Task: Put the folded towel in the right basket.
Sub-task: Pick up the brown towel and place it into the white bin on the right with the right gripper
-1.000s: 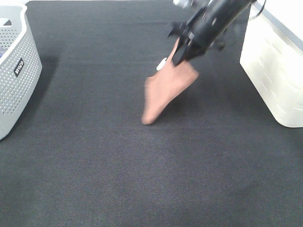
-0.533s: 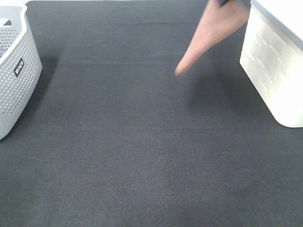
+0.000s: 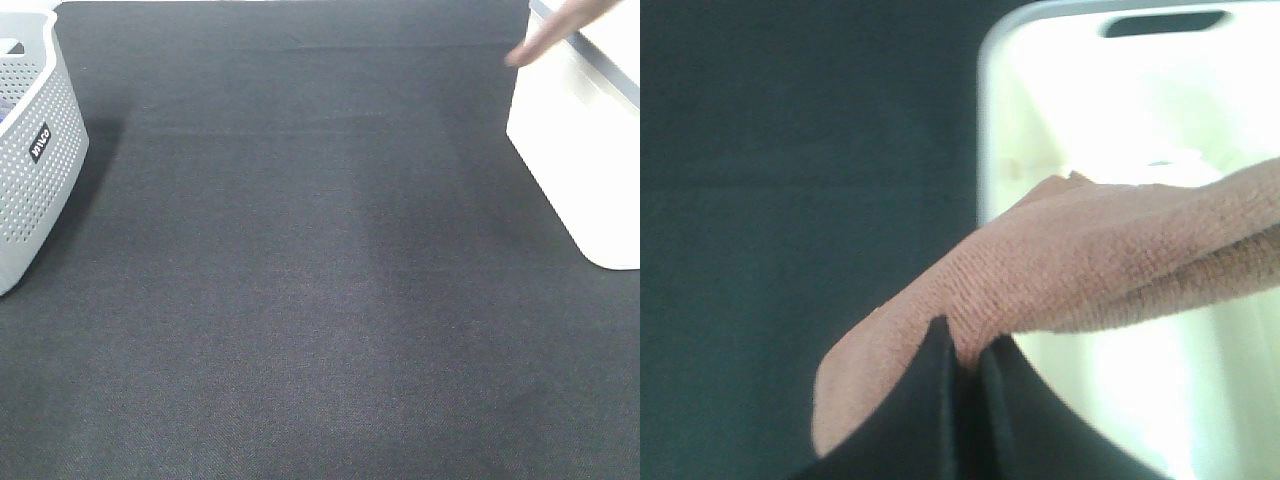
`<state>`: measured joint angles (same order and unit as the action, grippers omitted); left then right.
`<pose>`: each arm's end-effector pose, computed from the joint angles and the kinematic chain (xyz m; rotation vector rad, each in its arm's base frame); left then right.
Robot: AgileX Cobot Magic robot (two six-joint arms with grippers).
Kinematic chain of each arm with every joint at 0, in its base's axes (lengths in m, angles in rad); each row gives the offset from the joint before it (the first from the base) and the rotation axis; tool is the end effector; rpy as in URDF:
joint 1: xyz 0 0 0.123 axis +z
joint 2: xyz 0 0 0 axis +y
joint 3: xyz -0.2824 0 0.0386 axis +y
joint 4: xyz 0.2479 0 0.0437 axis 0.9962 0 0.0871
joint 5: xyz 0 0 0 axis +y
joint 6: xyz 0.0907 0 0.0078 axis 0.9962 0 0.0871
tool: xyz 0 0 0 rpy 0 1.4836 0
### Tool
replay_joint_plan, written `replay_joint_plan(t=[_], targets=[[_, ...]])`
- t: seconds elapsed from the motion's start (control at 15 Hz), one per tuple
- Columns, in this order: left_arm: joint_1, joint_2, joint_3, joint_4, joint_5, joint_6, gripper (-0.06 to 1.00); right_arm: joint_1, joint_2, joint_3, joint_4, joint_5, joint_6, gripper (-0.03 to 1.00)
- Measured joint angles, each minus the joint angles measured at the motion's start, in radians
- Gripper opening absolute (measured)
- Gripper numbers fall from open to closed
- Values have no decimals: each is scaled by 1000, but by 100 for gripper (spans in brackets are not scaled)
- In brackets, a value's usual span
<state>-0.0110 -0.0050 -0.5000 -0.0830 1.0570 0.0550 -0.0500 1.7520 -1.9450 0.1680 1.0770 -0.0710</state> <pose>-0.0057 -0.0065 0.2777 0.0710 2.0323 -0.0715 0.3872 -0.0059 0.4202 -0.0019 2.3560 0.1545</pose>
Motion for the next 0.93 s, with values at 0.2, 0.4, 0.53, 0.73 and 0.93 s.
replay_joint_plan(t=[0.2,0.4,0.53,0.73,0.93], targets=[[0,0,0,0,0,0,88,-140,3,-2,28,1,0,0],[0,0,0,0,0,0,88,-178,52,-9,27,-1,0,0],[0,0,0,0,0,0,88,-176,117,-9,28,-2,0,0],[0,0,0,0,0,0,88,-176,225,-9,-8,-5,13,20],[0,0,0,0,0,0,88,-176,250,-9,-10,-5,38,56]])
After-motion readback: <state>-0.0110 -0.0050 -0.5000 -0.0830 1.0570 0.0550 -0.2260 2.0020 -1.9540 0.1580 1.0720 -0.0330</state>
